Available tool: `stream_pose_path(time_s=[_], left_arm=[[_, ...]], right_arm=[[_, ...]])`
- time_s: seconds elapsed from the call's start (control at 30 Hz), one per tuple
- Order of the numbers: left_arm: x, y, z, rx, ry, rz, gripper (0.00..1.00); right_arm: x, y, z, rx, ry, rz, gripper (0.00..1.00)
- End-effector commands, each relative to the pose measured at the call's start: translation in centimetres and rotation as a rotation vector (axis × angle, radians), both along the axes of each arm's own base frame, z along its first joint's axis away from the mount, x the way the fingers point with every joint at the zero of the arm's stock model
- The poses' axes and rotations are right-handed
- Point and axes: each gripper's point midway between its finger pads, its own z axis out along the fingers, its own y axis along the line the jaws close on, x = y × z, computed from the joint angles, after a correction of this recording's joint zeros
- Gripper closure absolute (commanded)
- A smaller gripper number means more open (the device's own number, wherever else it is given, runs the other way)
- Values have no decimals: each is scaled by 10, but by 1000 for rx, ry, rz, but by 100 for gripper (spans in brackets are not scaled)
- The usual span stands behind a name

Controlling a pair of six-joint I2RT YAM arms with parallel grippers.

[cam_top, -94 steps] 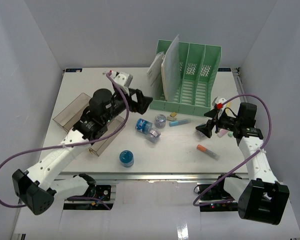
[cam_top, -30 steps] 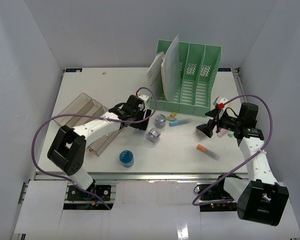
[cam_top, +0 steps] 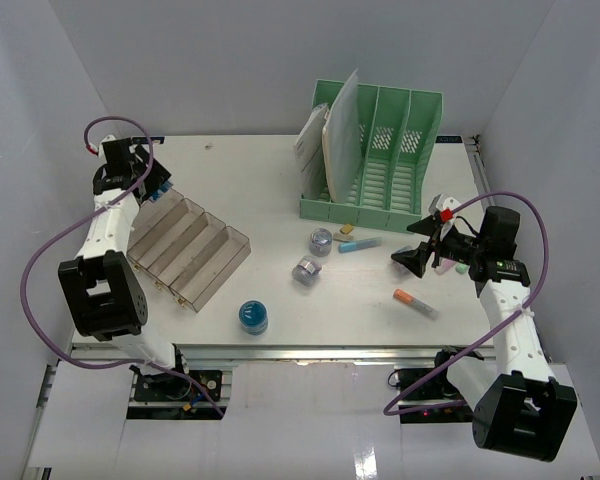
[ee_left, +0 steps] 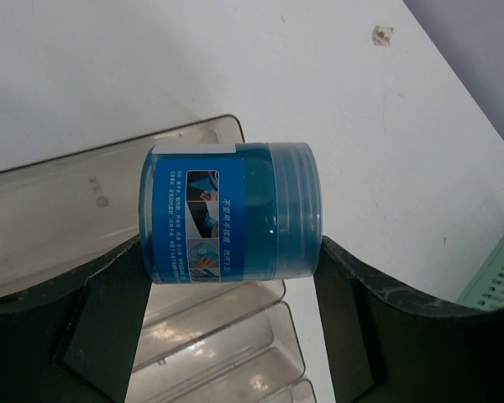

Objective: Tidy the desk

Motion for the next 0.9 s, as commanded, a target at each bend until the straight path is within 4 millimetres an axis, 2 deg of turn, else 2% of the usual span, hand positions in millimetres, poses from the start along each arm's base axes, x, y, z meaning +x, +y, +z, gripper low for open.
stream_pose_path(time_s=[0.0, 0.23, 0.4, 0.47, 0.67, 0.8, 0.87], left_arm=[[20, 32, 11, 49, -38, 83, 95], [26, 30, -9, 39, 6, 49, 90], [25, 26, -22, 19, 30, 31, 80], [25, 24, -27, 11, 39, 22, 74], [23, 20, -36, -7, 56, 7, 46], [22, 17, -40, -16, 61, -4, 35], [22, 15, -40, -19, 61, -17, 26]], right_arm=[[-1, 2, 4, 11, -20, 15, 10], [0, 1, 3, 9, -15, 7, 10], [1, 0, 2, 7, -10, 3, 10], [1, 0, 2, 6, -10, 3, 10], [2, -1, 2, 3, -16, -1, 10], [2, -1, 2, 3, -14, -3, 10], [2, -1, 2, 2, -15, -3, 10]])
